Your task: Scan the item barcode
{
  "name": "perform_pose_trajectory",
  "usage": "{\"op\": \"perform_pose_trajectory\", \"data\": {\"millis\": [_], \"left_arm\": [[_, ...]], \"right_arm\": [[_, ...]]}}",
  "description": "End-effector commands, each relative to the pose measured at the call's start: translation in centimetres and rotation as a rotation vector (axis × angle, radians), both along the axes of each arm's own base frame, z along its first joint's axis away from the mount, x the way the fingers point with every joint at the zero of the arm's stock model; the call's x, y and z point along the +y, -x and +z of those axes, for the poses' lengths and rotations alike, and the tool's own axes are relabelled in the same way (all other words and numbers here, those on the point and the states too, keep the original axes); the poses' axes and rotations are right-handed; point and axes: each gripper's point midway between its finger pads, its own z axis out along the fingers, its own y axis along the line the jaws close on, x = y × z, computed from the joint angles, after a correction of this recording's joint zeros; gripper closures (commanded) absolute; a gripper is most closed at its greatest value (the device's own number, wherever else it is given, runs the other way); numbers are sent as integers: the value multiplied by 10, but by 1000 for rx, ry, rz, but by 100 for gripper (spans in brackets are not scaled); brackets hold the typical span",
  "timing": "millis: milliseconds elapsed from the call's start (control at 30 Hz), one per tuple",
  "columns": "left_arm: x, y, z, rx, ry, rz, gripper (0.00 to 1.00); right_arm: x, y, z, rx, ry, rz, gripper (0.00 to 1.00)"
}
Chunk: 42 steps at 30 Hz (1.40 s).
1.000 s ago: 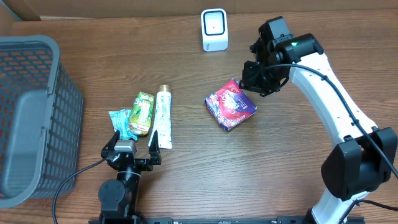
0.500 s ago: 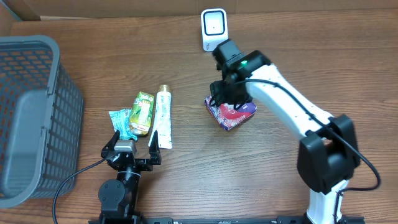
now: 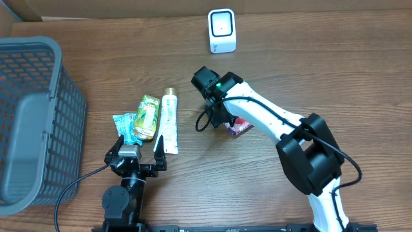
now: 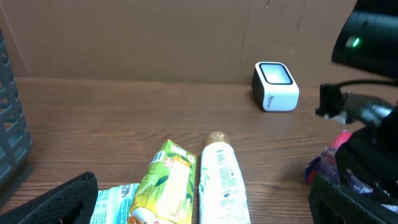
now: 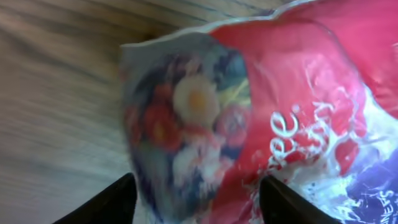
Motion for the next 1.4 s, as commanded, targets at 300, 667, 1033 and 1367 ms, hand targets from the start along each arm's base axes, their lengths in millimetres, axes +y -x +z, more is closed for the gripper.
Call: {"op": "perform_pose_trajectory", "data": {"millis": [300, 667, 1033, 1367], "left_arm": [[3, 0, -1, -5, 17, 16, 0], [3, 0, -1, -5, 17, 16, 0], [3, 0, -1, -6, 17, 16, 0], [3, 0, -1, -5, 17, 16, 0]], "right_arm": [[-10, 1, -26, 27, 59, -25, 67], [-3, 3, -18, 133, -122, -120, 96], [-20, -24, 61, 133, -458, -174, 96], [-6, -12, 172, 271, -1263, 141, 96]]}}
